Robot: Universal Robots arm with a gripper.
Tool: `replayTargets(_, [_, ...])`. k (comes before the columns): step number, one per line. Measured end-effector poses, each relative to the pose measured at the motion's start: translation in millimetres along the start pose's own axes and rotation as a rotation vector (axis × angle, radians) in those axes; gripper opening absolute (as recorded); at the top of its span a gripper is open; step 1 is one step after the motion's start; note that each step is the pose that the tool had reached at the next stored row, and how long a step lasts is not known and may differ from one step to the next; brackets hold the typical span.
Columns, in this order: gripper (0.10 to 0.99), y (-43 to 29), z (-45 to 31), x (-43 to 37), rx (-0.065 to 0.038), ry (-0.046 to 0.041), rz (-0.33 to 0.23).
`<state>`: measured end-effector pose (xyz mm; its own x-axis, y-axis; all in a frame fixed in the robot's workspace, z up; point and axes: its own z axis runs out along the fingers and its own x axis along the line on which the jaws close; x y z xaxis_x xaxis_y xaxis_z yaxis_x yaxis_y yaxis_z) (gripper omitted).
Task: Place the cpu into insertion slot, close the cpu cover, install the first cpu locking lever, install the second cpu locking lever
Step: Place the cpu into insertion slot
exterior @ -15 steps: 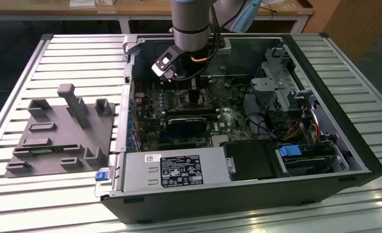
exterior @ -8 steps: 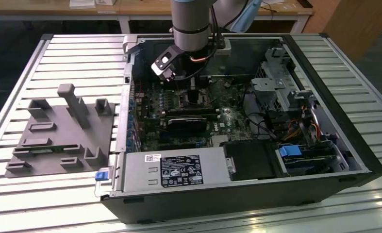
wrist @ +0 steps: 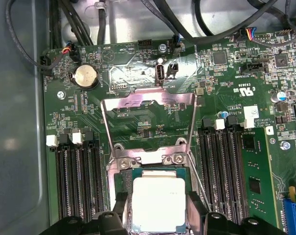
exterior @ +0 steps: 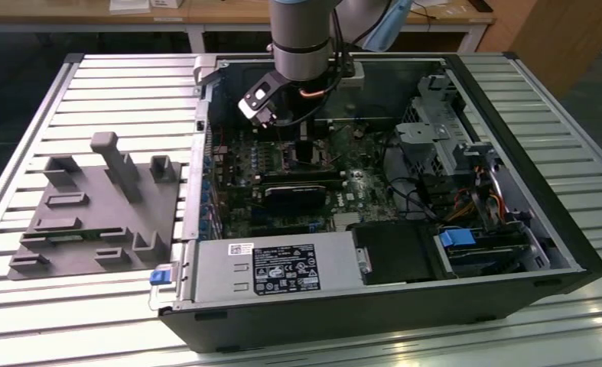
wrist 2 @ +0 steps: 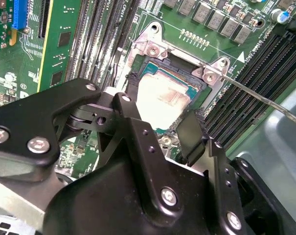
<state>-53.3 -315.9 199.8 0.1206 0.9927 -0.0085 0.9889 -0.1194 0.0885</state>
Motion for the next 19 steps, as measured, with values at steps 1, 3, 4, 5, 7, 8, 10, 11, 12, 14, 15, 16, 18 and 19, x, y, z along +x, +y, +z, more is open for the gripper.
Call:
replayTargets(1, [0.592,0.2,0.2,0.0,0.000,-0.0001,0.001])
replayTargets(3, [0.592,0.3,0.8,0.1,0.000,-0.0015,0.005])
replayTargets(4, [0.592,0.3,1.2,0.0,0.000,-0.0028,0.007])
replayTargets(5, [0.592,0.3,1.6,0.1,0.000,-0.0038,0.009])
replayTargets(7, [0.592,0.3,2.8,0.1,-0.001,-0.0059,0.012])
replayTargets(8, [0.592,0.2,3.2,0.1,-0.001,-0.0066,0.013])
replayTargets(10, [0.592,0.1,3.9,0.1,-0.001,-0.0074,0.015])
replayTargets(11, [0.592,0.1,3.9,0.0,0.000,-0.0077,0.015])
replayTargets(12, [0.592,0.1,4.1,0.1,-0.001,-0.0076,0.015])
replayTargets(14, [0.592,0.1,4.2,0.1,-0.001,-0.0075,0.015])
replayTargets(15, [0.592,0.1,4.2,0.1,-0.001,-0.0075,0.015])
replayTargets(16, [0.592,0.1,4.2,0.1,-0.001,-0.0075,0.015])
replayTargets(18, [0.592,0.0,4.9,0.1,-0.001,-0.0074,0.015])
replayTargets(19, [0.592,0.0,4.9,0.1,-0.001,-0.0074,0.015])
